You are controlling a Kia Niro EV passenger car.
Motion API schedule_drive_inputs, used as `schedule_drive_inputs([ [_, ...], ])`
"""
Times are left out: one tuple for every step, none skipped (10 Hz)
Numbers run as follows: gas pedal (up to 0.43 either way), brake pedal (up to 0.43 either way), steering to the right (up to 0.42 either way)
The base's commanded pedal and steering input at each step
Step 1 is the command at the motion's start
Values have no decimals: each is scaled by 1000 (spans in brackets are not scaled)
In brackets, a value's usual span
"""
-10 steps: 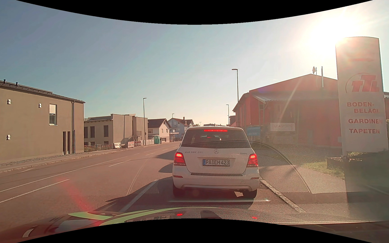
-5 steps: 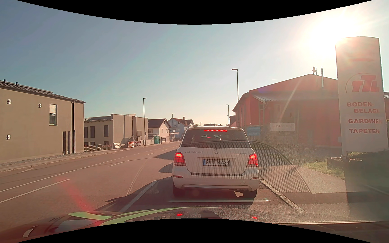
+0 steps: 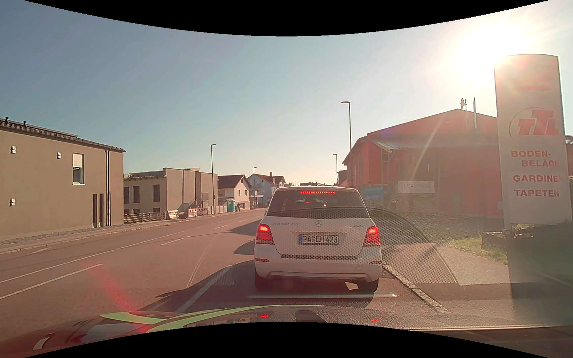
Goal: Follow the waypoints while adhering to traffic rules and regulations
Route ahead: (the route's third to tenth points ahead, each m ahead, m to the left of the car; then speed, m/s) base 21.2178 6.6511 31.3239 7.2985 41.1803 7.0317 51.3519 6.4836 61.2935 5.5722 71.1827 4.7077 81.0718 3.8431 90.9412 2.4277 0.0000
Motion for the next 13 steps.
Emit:
schedule_drive_inputs([
  [0,238,-1],
  [0,238,-1],
  [0,238,-1],
  [0,238,-1],
  [0,238,-1],
  [0,238,-1],
  [0,238,-1],
  [0,238,-1],
  [0,238,-1],
  [0,238,-1],
  [0,238,-1],
  [0,238,-1],
  [0,238,-1],
])
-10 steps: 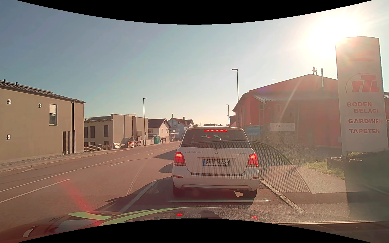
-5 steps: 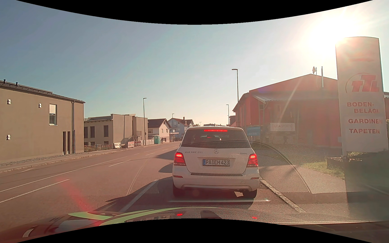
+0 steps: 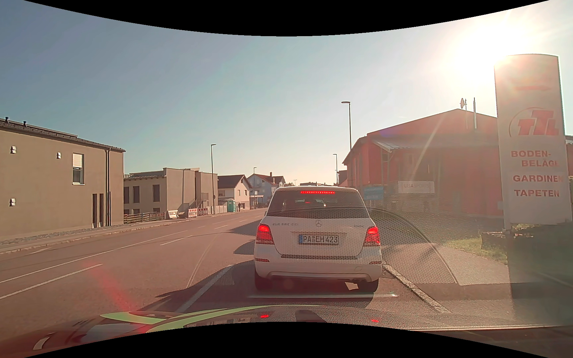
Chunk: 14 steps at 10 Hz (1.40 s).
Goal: Follow the waypoints while adhering to traffic rules and regulations
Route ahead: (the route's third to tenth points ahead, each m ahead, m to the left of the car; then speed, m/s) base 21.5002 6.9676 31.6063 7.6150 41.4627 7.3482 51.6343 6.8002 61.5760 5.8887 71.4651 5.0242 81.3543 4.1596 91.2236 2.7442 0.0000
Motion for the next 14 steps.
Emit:
schedule_drive_inputs([
  [0,238,-1],
  [0,238,-1],
  [0,244,-1],
  [0,238,-1],
  [0,244,-1],
  [0,244,-1],
  [0,244,-1],
  [0,244,-1],
  [0,244,-1],
  [0,244,-1],
  [0,244,-1],
  [0,244,-1],
  [0,244,0],
  [0,244,0],
])
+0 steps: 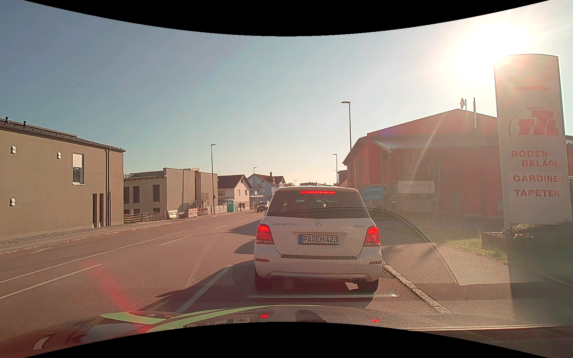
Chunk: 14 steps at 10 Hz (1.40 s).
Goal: Follow the waypoints while adhering to traffic rules and regulations
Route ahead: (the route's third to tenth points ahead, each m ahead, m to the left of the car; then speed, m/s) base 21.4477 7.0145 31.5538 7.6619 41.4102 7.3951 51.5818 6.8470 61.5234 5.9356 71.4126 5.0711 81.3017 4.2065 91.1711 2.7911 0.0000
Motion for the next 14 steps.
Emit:
schedule_drive_inputs([
  [0,244,-1],
  [0,244,-1],
  [0,244,-1],
  [0,244,-1],
  [0,244,0],
  [0,244,-1],
  [0,244,-1],
  [0,244,0],
  [0,244,0],
  [0,244,0],
  [0,244,0],
  [0,244,-1],
  [0,244,-1],
  [0,244,0],
])
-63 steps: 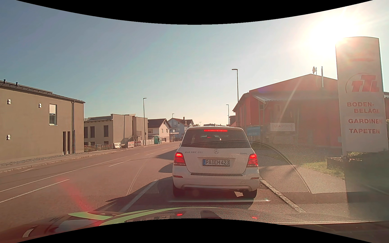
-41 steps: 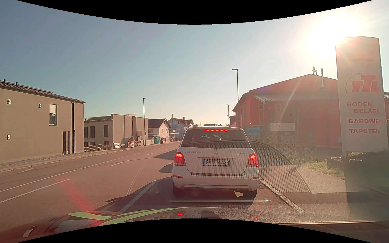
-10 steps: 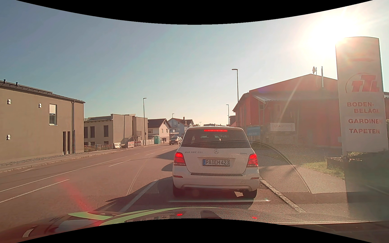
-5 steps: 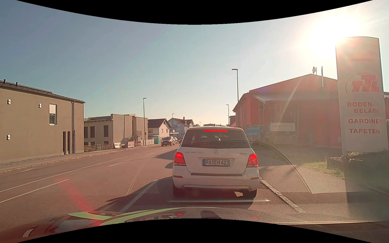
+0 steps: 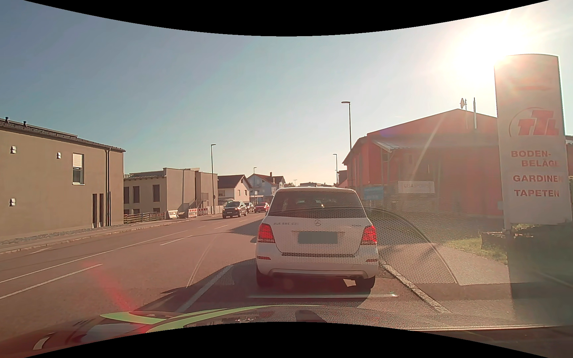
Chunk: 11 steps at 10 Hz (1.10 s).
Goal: Follow the waypoints while adhering to traffic rules and regulations
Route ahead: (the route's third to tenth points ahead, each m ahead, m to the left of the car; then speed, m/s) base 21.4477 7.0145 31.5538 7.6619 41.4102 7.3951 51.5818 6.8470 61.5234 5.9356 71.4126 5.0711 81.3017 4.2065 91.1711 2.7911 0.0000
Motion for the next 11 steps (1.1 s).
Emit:
schedule_drive_inputs([
  [0,244,-1],
  [0,244,-1],
  [0,220,0],
  [0,98,0],
  [0,0,0],
  [0,0,1],
  [0,0,3],
  [0,0,3],
  [0,0,3],
  [0,0,3],
  [0,0,3],
])
